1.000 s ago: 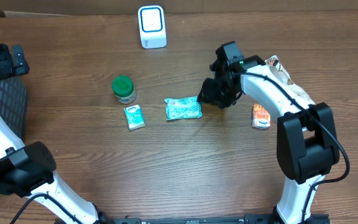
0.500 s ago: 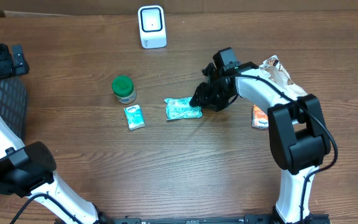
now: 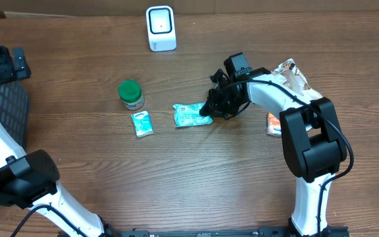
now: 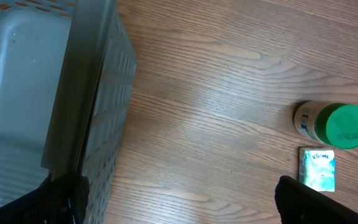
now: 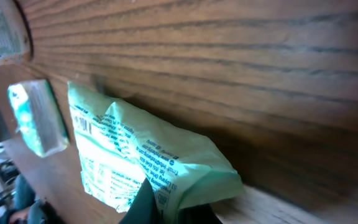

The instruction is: Scan the item barcode

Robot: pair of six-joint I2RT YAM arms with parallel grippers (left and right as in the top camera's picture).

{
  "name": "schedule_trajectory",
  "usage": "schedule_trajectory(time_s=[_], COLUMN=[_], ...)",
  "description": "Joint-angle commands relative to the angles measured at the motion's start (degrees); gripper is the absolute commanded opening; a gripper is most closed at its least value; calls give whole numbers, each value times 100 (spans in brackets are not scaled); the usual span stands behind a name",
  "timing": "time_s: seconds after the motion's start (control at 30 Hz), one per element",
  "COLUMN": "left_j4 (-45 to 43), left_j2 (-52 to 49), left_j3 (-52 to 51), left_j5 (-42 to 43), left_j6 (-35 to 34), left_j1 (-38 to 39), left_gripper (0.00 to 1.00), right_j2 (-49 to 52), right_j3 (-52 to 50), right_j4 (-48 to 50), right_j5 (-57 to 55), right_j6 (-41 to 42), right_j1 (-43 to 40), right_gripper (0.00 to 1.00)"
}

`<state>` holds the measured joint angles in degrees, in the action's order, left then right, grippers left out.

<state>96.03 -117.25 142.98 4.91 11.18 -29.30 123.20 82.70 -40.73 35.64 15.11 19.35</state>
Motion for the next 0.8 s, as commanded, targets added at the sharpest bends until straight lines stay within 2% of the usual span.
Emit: schedule_trajectory(time_s=[0.0, 0.23, 0.5, 0.77], left_j4=[-9, -9, -9, -9], left_j2=[144, 144, 144, 144], left_j3=[111, 111, 111, 111], left_j5=[0, 0, 0, 0], left_j6=[125, 125, 127, 125], left_j1=[-31, -31, -31, -31], left_gripper=[100, 100, 99, 100], right_j2=[85, -400, -2002, -3086], right_j3=[-35, 280, 332, 332], right_j4=[13, -164, -380, -529], right_j5=[697, 1552, 1547, 1296], right_j6=[-17, -20, 199, 310], right_j1=[13, -219, -369, -367], right_gripper=[4, 4, 4, 4])
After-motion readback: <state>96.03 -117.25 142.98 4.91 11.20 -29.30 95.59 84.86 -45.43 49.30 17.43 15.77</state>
